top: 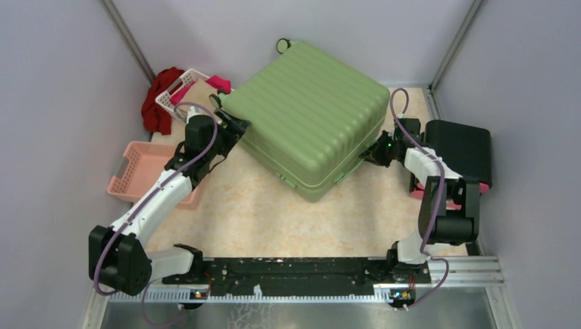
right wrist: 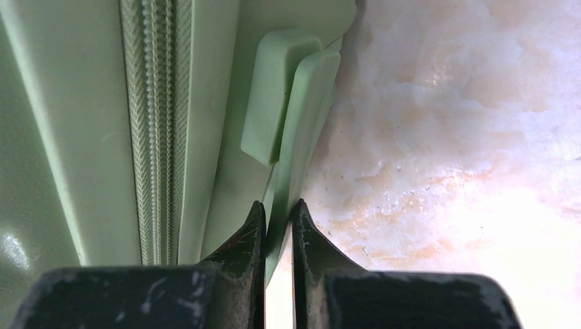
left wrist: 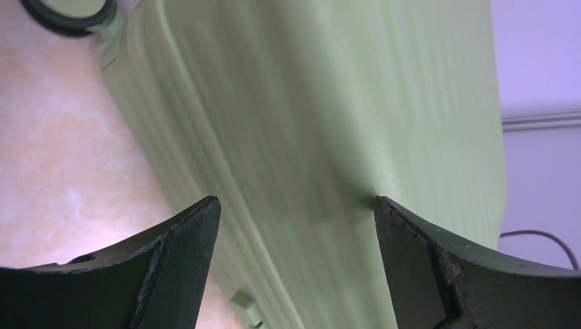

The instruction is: Open, take out, and arrange the luggage

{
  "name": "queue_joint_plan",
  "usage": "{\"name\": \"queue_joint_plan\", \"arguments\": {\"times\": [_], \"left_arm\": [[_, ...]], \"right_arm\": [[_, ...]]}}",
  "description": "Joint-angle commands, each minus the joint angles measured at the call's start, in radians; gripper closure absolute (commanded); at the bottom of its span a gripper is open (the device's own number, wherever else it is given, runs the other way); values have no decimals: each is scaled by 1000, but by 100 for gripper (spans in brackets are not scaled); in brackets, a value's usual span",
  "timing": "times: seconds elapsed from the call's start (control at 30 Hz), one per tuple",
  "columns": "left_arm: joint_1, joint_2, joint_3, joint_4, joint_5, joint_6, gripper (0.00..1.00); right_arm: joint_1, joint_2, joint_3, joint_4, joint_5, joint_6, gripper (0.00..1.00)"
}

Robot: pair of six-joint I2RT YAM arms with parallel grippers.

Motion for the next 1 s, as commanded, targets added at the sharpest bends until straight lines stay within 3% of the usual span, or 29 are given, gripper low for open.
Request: {"name": "queue_joint_plan", "arguments": {"times": [0.0, 0.27, 0.3, 0.33, 0.47, 0.57, 0.7, 0.77, 0.9, 0.97], "left_arm": [[-7, 87, 83, 18, -32, 37, 12], [-8, 248, 168, 79, 13, 55, 13], [-8, 263, 172, 106, 22, 59, 13], [-9, 280, 177, 126, 32, 63, 14], [-11, 345, 230, 183, 89, 86, 15], [-18, 388, 273, 218, 144, 116, 15], [-18, 432, 327, 246, 156, 175, 16], [-17, 438, 345, 261, 154, 217, 15], [-8, 414, 342, 318, 179, 325, 14], [5, 388, 335, 330, 221, 374, 13]], "right_arm": [[3, -104, -8, -176, -16, -90, 100], [23, -307, -112, -316, -144, -57, 100], [30, -333, -130, -321, -156, -50, 95], [38, -367, -148, -322, -166, -42, 82], [45, -453, -134, -376, -153, -64, 45], [27, -505, -39, -445, -118, -137, 40], [-30, -516, 116, -581, -88, -310, 40], [-94, -499, 189, -662, -173, -467, 40], [-246, -463, 332, -789, -483, -823, 40], [-268, -419, 428, -802, -527, -902, 34]]}}
